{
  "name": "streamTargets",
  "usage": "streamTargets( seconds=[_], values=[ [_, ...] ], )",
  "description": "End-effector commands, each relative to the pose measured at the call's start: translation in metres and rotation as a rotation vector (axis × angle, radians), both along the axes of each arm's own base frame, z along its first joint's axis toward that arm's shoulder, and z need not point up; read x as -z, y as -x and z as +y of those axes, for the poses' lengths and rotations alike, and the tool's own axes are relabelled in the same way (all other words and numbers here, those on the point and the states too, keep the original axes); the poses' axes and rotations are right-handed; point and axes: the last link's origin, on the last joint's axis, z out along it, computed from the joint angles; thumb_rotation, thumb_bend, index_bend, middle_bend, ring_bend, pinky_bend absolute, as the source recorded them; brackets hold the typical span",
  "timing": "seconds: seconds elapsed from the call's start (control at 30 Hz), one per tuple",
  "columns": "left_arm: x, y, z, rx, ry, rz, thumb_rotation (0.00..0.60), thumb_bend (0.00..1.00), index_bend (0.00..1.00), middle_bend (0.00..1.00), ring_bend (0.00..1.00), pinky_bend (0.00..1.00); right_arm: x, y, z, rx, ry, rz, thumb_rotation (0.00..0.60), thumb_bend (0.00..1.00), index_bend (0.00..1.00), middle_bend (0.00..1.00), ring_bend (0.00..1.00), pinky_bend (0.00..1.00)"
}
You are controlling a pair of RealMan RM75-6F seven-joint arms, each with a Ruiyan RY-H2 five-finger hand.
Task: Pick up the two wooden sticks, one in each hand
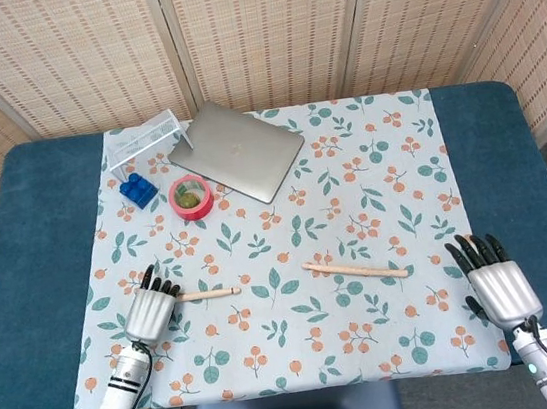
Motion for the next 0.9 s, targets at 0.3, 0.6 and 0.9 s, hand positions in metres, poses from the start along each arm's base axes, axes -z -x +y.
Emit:
streamTargets(
  seconds=[0.3, 0.6, 0.9],
  values=[
    [-0.019, -0.002, -0.006, 0.075, -0.073, -0.115, 0.600, 0.48, 0.76, 0.81, 0.46, 0.15, 0.012, -0.010, 0.000, 0.002, -0.028, 0.024, 0.600, 0.26, 0.00, 0.00, 0.00, 0.00],
    [-0.037, 0.000, -0.014, 0.140, -0.104, -0.215, 0.600, 0.50, 0.82, 0.87, 0.50, 0.15, 0.047, -0.019, -0.022, 0.001, -0.097, 0.008, 0.600, 0.26, 0.00, 0.00, 0.00, 0.00],
    [-0.051, 0.006, -0.024, 0.166, -0.108, -0.213, 0.600, 0.50, 0.82, 0.88, 0.50, 0.15, 0.095, -0.043, -0.057, -0.014, -0.087, 0.064, 0.600, 0.26, 0.10, 0.00, 0.00, 0.00]
  ],
)
